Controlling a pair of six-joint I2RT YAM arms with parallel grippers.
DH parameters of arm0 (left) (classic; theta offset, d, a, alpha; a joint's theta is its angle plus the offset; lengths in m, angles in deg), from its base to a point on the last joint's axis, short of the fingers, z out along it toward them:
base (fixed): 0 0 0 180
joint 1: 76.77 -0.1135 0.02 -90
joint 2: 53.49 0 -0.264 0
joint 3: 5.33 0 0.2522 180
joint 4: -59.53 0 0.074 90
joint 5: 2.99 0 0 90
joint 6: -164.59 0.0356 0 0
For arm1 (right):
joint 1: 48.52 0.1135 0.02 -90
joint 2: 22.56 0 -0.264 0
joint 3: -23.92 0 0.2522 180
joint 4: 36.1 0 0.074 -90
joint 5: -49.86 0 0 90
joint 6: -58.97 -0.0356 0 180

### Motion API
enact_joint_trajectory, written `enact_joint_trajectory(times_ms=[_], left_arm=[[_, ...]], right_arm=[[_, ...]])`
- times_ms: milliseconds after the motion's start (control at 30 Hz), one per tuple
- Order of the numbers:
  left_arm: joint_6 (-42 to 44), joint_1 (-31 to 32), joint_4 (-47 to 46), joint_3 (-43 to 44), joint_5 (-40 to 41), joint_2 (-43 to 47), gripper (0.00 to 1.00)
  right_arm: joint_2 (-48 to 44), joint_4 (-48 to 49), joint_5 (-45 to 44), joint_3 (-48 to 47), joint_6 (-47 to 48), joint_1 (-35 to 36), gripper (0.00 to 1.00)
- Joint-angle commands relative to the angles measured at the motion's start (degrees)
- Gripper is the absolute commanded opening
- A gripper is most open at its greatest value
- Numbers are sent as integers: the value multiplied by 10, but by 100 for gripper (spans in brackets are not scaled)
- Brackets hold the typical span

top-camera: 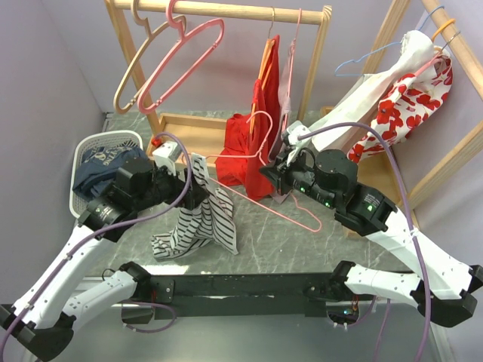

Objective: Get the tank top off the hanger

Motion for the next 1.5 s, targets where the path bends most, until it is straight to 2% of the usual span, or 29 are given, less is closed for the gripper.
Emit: enact_joint_trajectory(times_ms=[0, 67, 133, 233, 333, 367, 433, 467, 500, 567, 667, 833, 1033, 1200, 1467], left_arm=[[-59, -1, -98, -20, 115, 15, 83], [-58, -1, -102, -27, 135, 15, 86], [-61, -1, -106, -30, 159, 11, 85], [-65, -1, -131, -42, 153, 14, 83], [-67, -1, -163, -62, 127, 12, 63], [-65, -1, -161, -60, 115, 9, 41], [-60, -1, -148, -53, 97, -4, 23], [-59, -1, -144, -52, 97, -5, 5], [-54, -1, -141, -53, 111, -5, 1], [-53, -1, -132, -52, 133, 4, 1], [-54, -1, -116, -42, 207, 25, 1], [-41, -4, -83, -9, 332, 39, 1], [-59, -21, -53, 19, 425, 25, 1], [-47, -47, -58, 10, 366, -5, 1], [-79, -47, 120, 23, 272, -121, 1]], right_arm=[[-21, 50, 4, -23, -7, -2, 0], [-24, 49, 11, -24, -8, -3, 0], [-29, 56, 17, -21, -10, -3, 0], [-31, 56, 18, -20, -12, -3, 0], [-28, 60, 18, -19, -14, -2, 0], [-27, 59, 18, -20, -14, -3, 0], [-24, 55, 13, -23, -13, -3, 0], [-23, 54, 6, -23, -14, -3, 0], [-21, 54, 1, -23, -15, -3, 0], [-17, 47, -20, -22, -11, -4, 0], [-3, 24, -48, -30, -10, -3, 0], [-5, 10, -46, -26, -10, -3, 0], [-8, 2, -37, -23, -7, -3, 0], [-17, 5, -46, -19, -9, -3, 0], [-40, -5, -126, -36, 6, -3, 0]])
